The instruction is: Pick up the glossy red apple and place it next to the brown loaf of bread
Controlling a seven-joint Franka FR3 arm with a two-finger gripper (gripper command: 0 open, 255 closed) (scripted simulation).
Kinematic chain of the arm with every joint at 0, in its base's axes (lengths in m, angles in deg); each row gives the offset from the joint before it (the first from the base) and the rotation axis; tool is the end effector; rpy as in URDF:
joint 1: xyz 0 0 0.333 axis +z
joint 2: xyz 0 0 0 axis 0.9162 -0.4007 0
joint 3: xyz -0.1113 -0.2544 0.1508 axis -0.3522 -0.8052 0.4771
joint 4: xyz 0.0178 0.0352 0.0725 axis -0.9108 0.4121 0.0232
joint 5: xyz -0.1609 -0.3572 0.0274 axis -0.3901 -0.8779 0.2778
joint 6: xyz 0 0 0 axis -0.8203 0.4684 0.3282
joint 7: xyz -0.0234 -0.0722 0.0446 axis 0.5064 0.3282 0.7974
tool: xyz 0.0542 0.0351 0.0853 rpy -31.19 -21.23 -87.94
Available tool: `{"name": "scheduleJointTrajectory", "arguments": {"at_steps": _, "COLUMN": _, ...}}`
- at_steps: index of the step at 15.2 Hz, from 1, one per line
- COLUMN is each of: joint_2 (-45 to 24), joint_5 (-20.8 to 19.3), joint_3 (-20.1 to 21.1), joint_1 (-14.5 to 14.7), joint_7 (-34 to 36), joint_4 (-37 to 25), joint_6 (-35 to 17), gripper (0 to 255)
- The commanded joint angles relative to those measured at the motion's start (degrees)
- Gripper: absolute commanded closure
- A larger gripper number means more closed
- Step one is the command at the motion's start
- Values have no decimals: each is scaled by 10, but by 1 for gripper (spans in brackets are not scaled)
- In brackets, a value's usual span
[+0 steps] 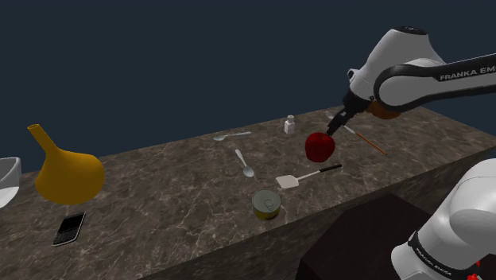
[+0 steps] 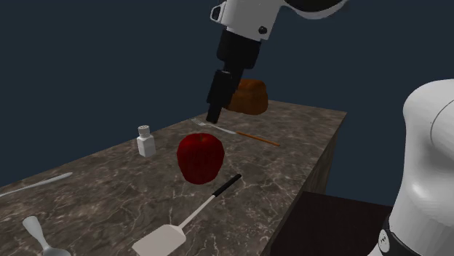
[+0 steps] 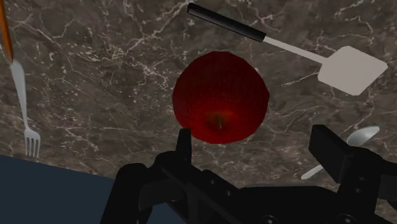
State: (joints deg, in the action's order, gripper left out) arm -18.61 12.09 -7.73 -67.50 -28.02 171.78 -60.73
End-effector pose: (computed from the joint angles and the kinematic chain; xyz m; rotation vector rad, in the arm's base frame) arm 0.3394 -0.0614 0.4474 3.0714 0.0745 0.5041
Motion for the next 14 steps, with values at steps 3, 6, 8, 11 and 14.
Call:
{"name": "scheduleJointTrajectory", "arguments": {"at_steps": 3, "joint_2": -58, "joint_5": -5, "joint_3": -27, "joint_1": 1, "joint_7": -20, "joint_4": 24, "joint_6": -135, "gripper": 0}}
{"name": "scheduleJointTrajectory", "arguments": {"at_steps": 6, "joint_2": -88, "joint_5": -4, "joint_3": -31, "joint_1": 4, "joint_7": -21, "joint_4": 27, "joint_6": -168, "gripper": 0}}
{"name": "scheduleJointTrajectory", "arguments": {"at_steps": 8, "joint_2": -108, "joint_5": -3, "joint_3": -34, "joint_1": 7, "joint_7": -22, "joint_4": 29, "joint_6": -190, "gripper": 0}}
{"name": "scheduleJointTrajectory", "arguments": {"at_steps": 11, "joint_2": -125, "joint_5": -2, "joint_3": -37, "joint_1": 10, "joint_7": -23, "joint_4": 29, "joint_6": -207, "gripper": 0}}
{"name": "scheduleJointTrajectory", "arguments": {"at_steps": 14, "joint_2": -125, "joint_5": -2, "joint_3": -37, "joint_1": 10, "joint_7": -23, "joint_4": 29, "joint_6": -207, "gripper": 0}}
